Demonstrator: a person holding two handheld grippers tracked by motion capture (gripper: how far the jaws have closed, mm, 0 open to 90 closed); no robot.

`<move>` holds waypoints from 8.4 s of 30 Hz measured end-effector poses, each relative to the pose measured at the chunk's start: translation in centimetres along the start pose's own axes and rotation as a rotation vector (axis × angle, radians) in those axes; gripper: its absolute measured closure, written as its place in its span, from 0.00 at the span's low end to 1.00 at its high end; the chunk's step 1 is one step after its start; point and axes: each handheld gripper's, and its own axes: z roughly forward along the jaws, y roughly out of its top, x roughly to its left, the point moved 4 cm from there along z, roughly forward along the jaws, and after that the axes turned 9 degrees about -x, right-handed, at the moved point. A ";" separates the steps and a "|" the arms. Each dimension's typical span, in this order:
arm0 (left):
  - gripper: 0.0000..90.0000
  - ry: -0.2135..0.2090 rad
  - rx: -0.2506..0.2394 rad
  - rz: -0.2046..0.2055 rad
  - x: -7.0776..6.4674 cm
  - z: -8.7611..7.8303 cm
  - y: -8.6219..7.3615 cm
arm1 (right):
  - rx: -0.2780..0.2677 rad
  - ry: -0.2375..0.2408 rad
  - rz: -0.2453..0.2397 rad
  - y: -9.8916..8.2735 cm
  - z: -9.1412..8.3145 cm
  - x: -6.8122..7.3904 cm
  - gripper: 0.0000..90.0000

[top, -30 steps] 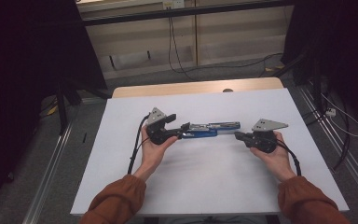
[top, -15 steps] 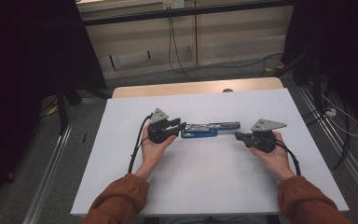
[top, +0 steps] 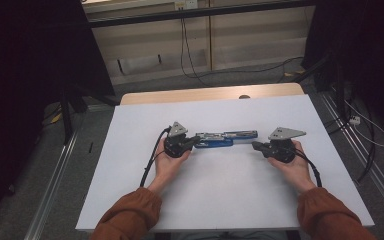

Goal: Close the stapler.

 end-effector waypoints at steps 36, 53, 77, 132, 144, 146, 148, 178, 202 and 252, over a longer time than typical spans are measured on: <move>1.00 0.025 0.038 0.039 0.0 0.9 -0.4 | 0.147 -0.087 -0.017 -0.2 1.9 -1.9 1.00; 1.00 0.026 0.036 0.038 0.0 0.9 -0.4 | 0.169 -0.121 -0.033 -0.4 2.5 -2.5 1.00; 1.00 0.033 0.032 0.040 -0.2 1.0 -0.4 | 0.147 -0.115 -0.001 -0.1 2.6 -2.8 1.00; 0.93 0.020 0.035 0.029 -0.1 -0.5 0.0 | -0.003 -0.080 -0.003 1.5 2.4 -1.8 0.95; 0.72 0.053 -0.009 0.005 0.7 -1.9 0.1 | -0.031 -0.079 0.056 1.7 1.6 -2.1 0.70; 0.61 0.059 -0.015 -0.009 0.7 -1.9 0.2 | -0.037 -0.069 0.060 1.8 1.5 -2.0 0.61; 0.48 0.055 -0.026 -0.043 0.5 -1.9 0.3 | -0.042 -0.062 0.063 1.9 1.4 -1.9 0.56; 0.04 0.129 -0.095 -0.001 -0.7 -5.7 0.7 | -0.121 -0.130 0.086 2.3 -1.0 -0.3 0.03; 0.05 0.222 -0.123 0.018 -1.1 -11.2 -0.8 | -0.150 -0.179 0.070 1.4 -4.1 0.8 0.04; 0.03 0.347 -0.193 -0.041 -1.6 -18.9 -3.6 | -0.260 -0.389 0.086 -2.8 -12.6 2.5 0.01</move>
